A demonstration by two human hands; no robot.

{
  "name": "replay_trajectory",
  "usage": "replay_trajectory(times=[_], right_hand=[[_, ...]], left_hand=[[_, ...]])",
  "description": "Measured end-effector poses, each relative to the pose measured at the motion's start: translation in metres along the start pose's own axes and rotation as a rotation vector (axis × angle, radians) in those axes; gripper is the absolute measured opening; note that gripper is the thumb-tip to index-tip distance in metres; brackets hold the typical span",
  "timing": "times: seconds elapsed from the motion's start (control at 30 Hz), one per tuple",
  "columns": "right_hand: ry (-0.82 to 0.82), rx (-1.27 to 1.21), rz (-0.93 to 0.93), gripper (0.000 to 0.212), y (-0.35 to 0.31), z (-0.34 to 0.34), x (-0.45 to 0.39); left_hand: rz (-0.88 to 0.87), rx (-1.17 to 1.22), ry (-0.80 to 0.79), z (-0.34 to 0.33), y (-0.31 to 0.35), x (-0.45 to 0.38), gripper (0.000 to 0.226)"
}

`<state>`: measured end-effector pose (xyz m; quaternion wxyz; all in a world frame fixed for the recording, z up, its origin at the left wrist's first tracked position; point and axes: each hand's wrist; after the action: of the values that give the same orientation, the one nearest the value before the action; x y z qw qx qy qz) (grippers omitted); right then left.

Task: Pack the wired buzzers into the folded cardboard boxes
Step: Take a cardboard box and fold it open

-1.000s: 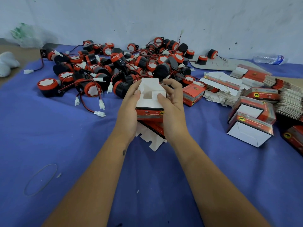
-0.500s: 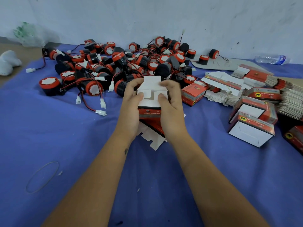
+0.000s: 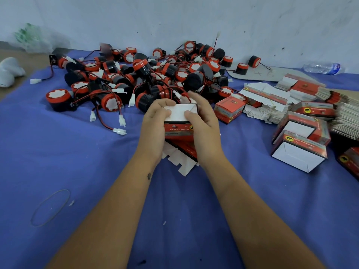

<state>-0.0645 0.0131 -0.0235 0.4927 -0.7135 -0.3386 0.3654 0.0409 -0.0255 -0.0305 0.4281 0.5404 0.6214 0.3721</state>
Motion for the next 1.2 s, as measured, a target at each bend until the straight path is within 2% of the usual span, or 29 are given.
replay_trajectory(times=[0.07,0.2,0.37,0.43,0.57,0.77,0.87,1.0,1.2], right_hand=[[0.048,-0.003,-0.037,0.044,-0.002,-0.001,-0.003],[0.093,0.148,-0.021,0.036,-0.006,0.0,-0.004],[0.1,0.193,0.024,0.032,-0.008,-0.001,-0.002],[0.088,0.18,0.042,0.031,-0.007,0.0,0.0],[0.07,0.137,-0.001,0.022,-0.003,0.002,0.003],[0.023,-0.014,-0.055,0.03,-0.001,0.005,0.001],[-0.036,-0.033,-0.042,0.031,0.0,0.007,0.001],[-0.029,0.014,-0.004,0.039,-0.001,0.011,0.0],[-0.006,0.06,0.032,0.041,-0.002,0.014,0.001]], left_hand=[[0.026,0.007,0.065,-0.003,0.001,-0.002,0.034],[-0.007,-0.044,0.11,-0.005,0.0,-0.003,0.044],[-0.037,-0.063,0.075,-0.002,0.0,0.0,0.045],[0.014,-0.022,0.045,0.0,0.0,0.001,0.038],[0.111,0.045,-0.003,0.003,0.002,0.002,0.038],[0.002,-0.089,-0.118,0.008,0.006,-0.003,0.028],[-0.067,-0.139,-0.18,0.012,0.008,-0.004,0.03],[-0.196,-0.246,-0.267,0.013,0.007,-0.003,0.041],[-0.299,-0.466,-0.241,0.009,0.0,0.0,0.032]])
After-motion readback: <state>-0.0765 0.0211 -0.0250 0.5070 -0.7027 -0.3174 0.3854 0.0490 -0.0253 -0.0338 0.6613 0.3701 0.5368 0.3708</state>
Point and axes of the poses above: each hand's wrist, its own x-axis away from the middle knuckle, its own z-axis out of the back of the hand, y = z × x, and after that the axes turned 12 degrees about y, right-handed
